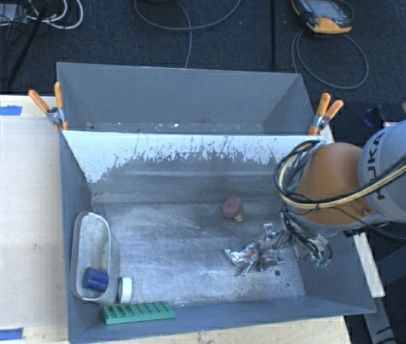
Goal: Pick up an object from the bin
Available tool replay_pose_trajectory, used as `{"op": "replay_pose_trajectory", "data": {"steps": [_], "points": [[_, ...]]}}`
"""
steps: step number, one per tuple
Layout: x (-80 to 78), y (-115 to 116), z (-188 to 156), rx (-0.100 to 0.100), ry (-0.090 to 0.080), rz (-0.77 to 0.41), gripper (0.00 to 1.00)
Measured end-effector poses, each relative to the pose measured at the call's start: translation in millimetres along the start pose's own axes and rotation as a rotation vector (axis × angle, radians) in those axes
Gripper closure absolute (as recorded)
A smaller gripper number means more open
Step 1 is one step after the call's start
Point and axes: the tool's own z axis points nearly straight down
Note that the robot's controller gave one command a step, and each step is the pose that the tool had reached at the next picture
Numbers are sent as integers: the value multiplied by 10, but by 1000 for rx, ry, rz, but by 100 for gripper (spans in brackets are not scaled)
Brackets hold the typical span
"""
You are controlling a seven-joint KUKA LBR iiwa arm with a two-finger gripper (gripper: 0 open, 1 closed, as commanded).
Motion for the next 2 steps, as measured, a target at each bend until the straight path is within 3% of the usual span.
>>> {"op": "replay_pose_trajectory", "data": {"steps": [1, 2], "points": [[230, 474, -1034, -2, -1, -4, 100], [189, 373, -1972, 0, -4, 1, 100]]}}
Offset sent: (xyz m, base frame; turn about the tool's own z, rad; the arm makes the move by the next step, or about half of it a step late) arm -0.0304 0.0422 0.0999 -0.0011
